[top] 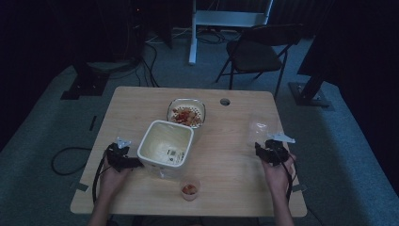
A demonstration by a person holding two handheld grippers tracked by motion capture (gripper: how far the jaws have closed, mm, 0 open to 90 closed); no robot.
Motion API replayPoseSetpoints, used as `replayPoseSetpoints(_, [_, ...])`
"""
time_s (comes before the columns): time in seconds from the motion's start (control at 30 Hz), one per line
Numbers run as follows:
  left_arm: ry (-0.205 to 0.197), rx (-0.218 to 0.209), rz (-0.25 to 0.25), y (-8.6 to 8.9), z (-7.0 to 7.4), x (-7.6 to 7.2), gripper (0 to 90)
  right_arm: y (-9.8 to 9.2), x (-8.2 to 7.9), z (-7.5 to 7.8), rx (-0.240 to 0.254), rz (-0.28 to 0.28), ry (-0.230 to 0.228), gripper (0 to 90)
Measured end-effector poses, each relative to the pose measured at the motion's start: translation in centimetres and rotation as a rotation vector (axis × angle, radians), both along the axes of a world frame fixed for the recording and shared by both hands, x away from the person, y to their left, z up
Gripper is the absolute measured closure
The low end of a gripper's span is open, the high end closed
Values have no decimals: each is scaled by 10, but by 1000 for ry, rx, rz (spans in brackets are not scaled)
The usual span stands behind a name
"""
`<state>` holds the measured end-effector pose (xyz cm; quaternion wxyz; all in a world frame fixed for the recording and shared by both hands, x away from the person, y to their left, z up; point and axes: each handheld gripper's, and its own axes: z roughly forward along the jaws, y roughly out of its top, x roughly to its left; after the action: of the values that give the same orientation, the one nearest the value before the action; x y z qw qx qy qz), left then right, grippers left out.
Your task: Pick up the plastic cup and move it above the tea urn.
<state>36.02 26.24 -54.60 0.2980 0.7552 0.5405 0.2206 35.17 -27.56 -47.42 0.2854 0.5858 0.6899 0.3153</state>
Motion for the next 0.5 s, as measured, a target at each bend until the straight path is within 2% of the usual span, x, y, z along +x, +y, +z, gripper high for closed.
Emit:
replayPoseSetpoints(0.03, [0,0,0,0,0,0,30,-10,10,2,-4,-38,7,516])
replayPoseSetpoints(0.13, [0,0,4,0,0,0,30,-26,25,0,2,-110,44,523])
replayPoseSetpoints(0.27, [0,-1,7,0,0,0,30,-44,39,-12,19,-166,109,546])
replayPoseSetpoints(0.33, [0,0,8,0,0,0,30,-51,44,-19,62,-161,145,576])
replayPoseSetpoints(0.5, [0,-1,11,-1,0,-1,30,-57,48,-28,154,-98,162,738])
